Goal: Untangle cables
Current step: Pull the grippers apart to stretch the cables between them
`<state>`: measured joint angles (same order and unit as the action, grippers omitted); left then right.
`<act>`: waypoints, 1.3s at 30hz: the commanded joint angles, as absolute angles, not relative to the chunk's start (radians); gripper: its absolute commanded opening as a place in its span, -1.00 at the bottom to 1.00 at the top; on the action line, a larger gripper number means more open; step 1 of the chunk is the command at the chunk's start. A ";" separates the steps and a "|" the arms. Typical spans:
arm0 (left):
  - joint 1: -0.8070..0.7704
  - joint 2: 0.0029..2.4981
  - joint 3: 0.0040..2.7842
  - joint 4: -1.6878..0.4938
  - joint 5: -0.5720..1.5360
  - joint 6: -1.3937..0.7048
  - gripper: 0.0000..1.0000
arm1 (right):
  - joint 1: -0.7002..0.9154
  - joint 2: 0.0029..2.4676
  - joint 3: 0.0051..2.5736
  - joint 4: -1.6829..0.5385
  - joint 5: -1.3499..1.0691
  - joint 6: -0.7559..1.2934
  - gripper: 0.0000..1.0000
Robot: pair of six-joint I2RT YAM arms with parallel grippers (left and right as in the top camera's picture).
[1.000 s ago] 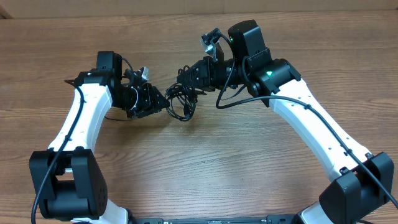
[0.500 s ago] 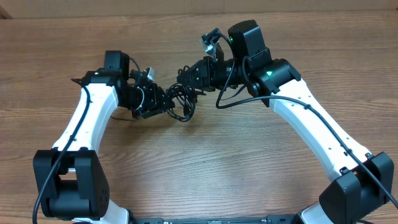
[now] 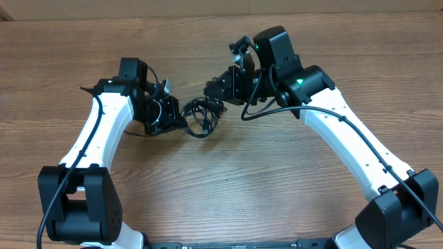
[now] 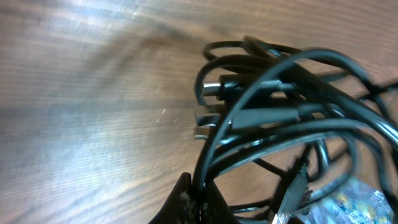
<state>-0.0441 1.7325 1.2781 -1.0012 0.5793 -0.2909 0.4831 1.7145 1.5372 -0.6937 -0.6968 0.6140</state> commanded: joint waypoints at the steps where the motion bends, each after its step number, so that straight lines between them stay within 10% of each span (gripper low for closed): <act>1: -0.007 1.724 1.308 -1.040 0.536 -0.292 -0.92 | 0.448 1.691 1.566 -0.786 -0.465 0.594 -0.93; 14: 0.083 1.436 1.365 -0.969 0.677 -0.243 -0.91 | 0.424 1.695 1.565 -0.991 -0.043 0.595 -0.93; 22: 0.130 1.297 1.365 -0.951 0.316 -0.492 -0.91 | 0.424 1.700 1.557 -1.082 0.144 0.599 -0.92; 39: 0.141 1.289 1.365 -0.920 0.366 -0.528 -0.92 | 0.424 1.700 1.557 -1.050 0.064 0.632 -0.68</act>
<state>0.1383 1.2980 1.3441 -0.9333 0.3519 -0.5182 0.4259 1.7145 1.5375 -1.0561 0.0753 0.6258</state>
